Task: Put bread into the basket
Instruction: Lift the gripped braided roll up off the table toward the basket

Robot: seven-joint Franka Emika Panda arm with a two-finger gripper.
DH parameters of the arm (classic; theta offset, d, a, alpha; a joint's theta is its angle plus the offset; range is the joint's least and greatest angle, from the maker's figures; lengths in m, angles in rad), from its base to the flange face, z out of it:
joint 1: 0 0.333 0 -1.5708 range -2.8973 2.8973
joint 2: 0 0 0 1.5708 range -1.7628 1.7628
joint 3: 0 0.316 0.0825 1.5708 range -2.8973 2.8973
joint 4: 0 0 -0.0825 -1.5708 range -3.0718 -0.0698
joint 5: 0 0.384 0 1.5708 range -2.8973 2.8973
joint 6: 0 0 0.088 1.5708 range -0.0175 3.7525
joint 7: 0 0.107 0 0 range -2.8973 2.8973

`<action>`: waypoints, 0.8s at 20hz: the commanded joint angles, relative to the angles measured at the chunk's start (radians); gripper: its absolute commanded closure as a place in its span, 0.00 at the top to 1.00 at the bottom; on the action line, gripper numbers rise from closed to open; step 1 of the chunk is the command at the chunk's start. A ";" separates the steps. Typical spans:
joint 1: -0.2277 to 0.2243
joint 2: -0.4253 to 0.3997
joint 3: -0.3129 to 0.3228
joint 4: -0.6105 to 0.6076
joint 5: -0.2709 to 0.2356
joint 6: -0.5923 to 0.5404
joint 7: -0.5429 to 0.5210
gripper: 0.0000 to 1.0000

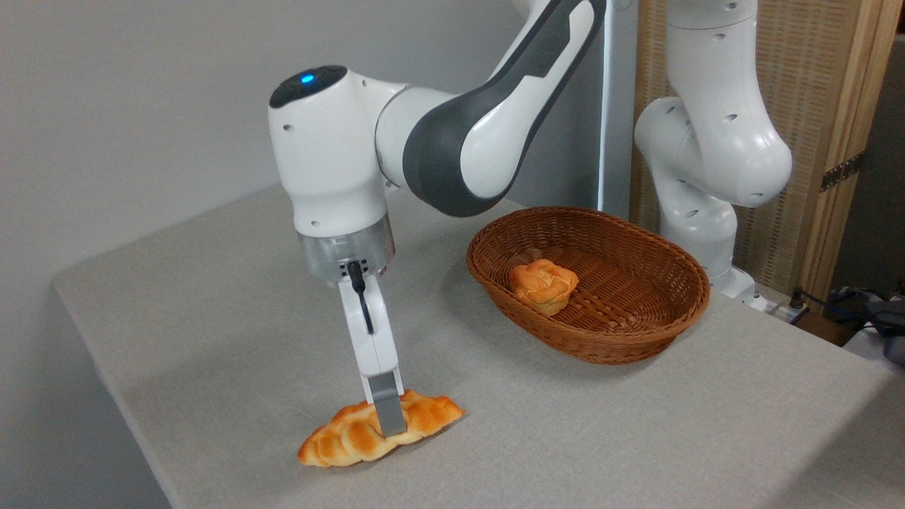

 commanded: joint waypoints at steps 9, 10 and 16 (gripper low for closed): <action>-0.021 -0.227 -0.006 -0.005 -0.061 -0.194 0.012 0.43; -0.021 -0.248 -0.015 -0.005 -0.065 -0.226 0.012 0.43; -0.022 -0.340 -0.079 -0.005 -0.096 -0.403 0.016 0.45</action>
